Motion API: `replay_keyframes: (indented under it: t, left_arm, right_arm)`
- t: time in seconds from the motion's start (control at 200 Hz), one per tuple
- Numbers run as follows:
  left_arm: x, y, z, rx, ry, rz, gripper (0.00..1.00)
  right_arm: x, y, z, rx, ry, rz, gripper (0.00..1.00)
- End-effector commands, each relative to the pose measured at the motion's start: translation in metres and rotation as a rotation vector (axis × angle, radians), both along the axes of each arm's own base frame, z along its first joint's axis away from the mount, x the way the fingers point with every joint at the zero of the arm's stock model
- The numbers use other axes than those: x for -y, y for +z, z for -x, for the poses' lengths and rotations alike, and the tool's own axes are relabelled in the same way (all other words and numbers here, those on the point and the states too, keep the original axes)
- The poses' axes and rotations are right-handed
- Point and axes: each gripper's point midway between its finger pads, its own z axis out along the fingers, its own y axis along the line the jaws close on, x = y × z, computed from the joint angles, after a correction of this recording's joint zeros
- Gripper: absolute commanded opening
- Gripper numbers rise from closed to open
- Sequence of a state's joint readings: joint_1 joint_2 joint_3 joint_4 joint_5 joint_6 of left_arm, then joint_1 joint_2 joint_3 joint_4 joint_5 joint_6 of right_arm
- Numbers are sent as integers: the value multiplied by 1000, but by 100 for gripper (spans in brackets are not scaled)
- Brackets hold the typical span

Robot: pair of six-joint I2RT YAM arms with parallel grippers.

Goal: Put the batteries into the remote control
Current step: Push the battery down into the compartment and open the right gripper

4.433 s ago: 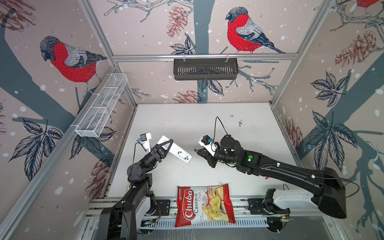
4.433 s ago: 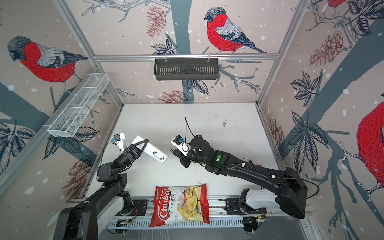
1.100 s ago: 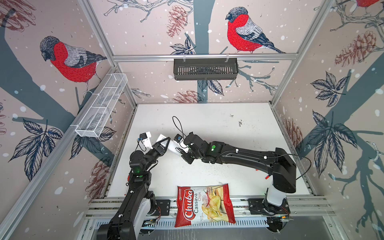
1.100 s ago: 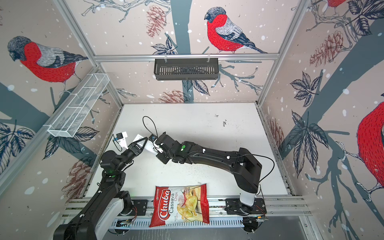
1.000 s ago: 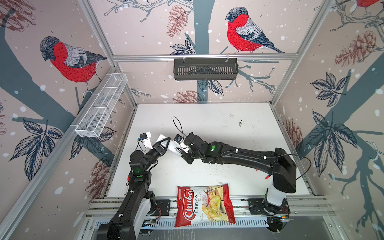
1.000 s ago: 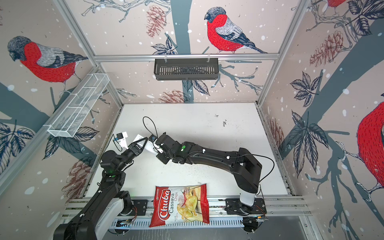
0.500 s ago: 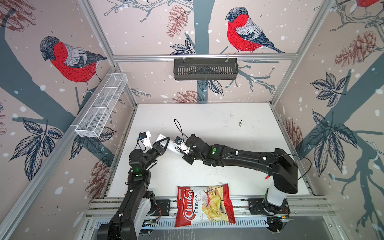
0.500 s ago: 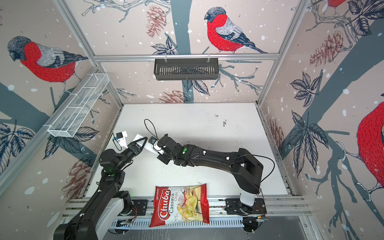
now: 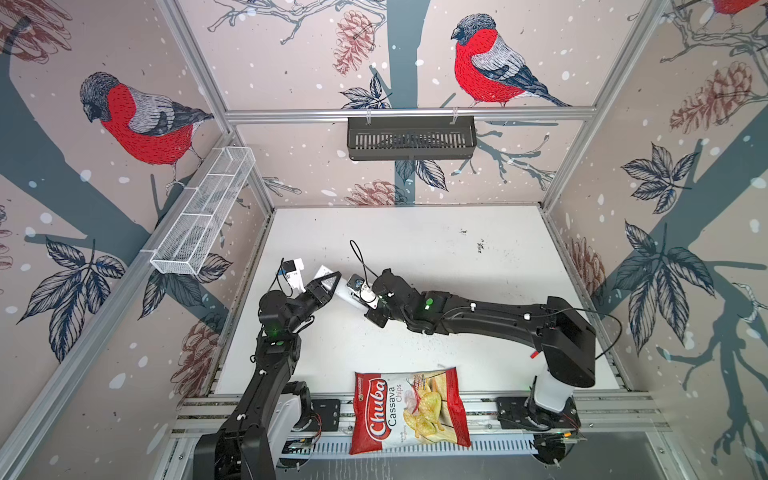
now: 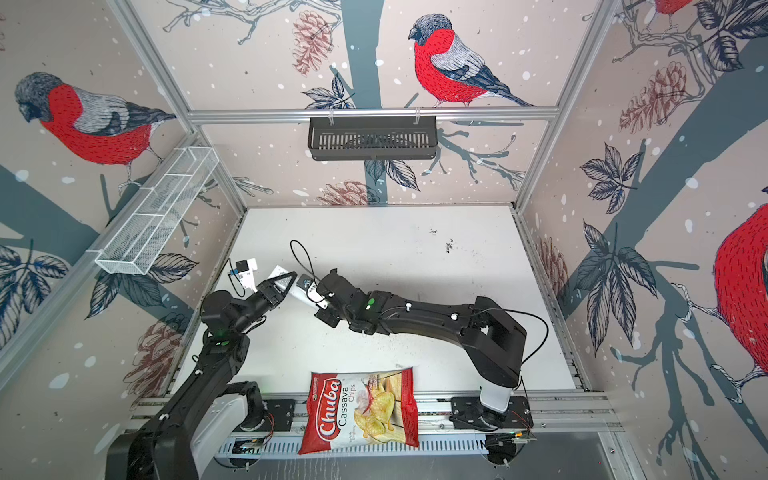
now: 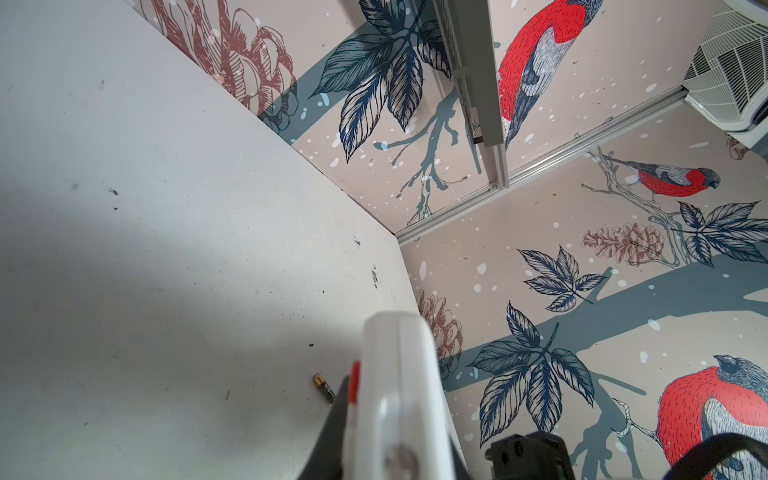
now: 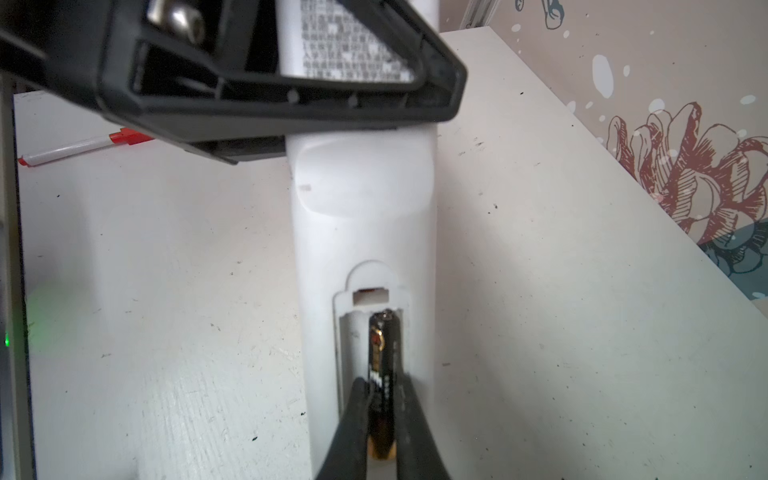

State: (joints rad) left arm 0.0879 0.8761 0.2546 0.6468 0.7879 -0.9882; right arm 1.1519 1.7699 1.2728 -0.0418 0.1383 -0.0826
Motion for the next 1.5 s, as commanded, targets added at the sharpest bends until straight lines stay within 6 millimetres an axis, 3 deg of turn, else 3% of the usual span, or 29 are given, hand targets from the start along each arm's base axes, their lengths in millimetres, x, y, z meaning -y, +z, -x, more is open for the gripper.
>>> replay_keyframes:
  t: [0.0,0.45,0.876,1.491]
  left_arm:
    - [33,20,35,12,-283,76,0]
    - [38,25,43,11,-342,116,0]
    - [38,24,42,11,-341,122,0]
    - [36,21,39,7,-323,110,0]
  right_arm:
    - [6,1,-21,98,-79,11,8]
    - [30,-19,-26,179,-42,27,10]
    - [35,-18,-19,173,-22,47,23]
    - [42,-14,-18,139,-5,65,27]
